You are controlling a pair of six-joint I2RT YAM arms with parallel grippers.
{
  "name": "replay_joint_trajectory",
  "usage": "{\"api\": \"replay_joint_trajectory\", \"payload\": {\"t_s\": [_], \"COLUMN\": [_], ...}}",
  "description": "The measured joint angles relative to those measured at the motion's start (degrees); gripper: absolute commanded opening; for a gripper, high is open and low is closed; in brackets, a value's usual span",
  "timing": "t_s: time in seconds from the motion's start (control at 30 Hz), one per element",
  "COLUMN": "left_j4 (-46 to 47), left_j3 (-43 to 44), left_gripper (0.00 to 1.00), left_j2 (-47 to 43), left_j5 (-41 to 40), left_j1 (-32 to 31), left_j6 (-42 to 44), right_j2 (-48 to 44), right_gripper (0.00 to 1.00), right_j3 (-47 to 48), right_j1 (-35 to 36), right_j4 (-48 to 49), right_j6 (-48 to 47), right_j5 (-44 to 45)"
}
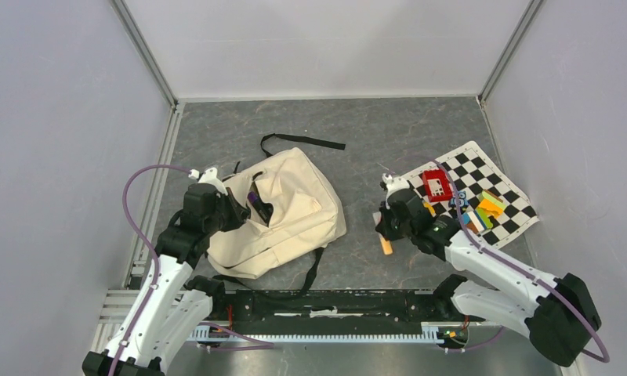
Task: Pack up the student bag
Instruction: Pick up the stationery from the center of the board, then place the stationery in the student bag.
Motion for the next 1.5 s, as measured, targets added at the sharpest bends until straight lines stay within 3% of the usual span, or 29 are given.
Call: {"api": "replay_joint_trajectory", "payload": {"t_s": [0.23,0.4,0.9,1.2,1.5], "left_j4": [0.0,0.0,0.0,0.0,-0.4], "left_j3": [0.0,0.0,0.0,0.0,0.0], "left_gripper": [0.02,0.02,0.02,0.02,0.02], "left_j2": [-0.2,-0.2,-0.3,-0.3,-0.3], "left_j5": [0.0,0.0,0.0,0.0,0.0], "left_j1": [0.0,0.0,0.0,0.0,0.0], "left_j6": [0.0,0.0,0.0,0.0,0.0], "right_j2": [2.2,10.5,38.3,47.4,50.1], "right_gripper": [0.0,0.0,0.0,0.0,0.0], "right_j3": [12.8,23.6,43.5,48.5,48.6], "right_j1": [7.4,16.1,24.2,25.5,25.4], "right_j4": [6.0,14.5,27.3,29.8,31.0], "right_j6": [-0.9,-1.0,-1.1,-4.2,-6.8], "right_j5": [-1.7,-2.0,-5.1,-4.9,-2.9]}}
